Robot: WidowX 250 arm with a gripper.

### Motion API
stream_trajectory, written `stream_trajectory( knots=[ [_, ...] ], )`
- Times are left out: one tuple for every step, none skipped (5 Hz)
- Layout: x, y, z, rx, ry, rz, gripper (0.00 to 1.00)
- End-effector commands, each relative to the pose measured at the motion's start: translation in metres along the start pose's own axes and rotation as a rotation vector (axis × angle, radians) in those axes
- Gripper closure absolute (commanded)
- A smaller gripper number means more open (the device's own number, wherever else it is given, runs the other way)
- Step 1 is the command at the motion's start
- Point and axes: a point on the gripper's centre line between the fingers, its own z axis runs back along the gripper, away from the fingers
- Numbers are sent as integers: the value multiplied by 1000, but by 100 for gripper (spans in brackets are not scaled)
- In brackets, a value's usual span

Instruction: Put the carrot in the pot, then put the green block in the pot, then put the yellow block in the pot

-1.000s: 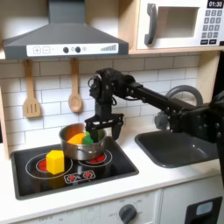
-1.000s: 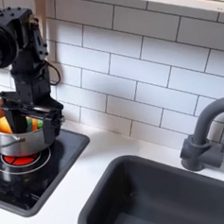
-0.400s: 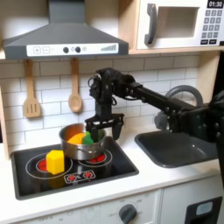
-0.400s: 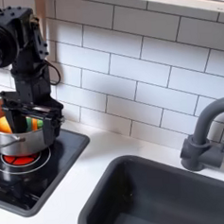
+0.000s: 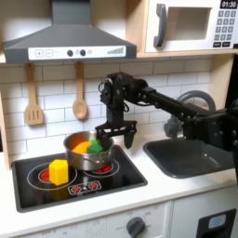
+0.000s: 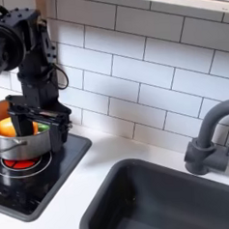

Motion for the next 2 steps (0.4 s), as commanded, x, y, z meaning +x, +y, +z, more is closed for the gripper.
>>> stream_trajectory(
  knots=[
    [4, -4, -4, -10, 2, -11, 0],
    [3, 1, -7, -8, 8, 5, 0]
  ],
)
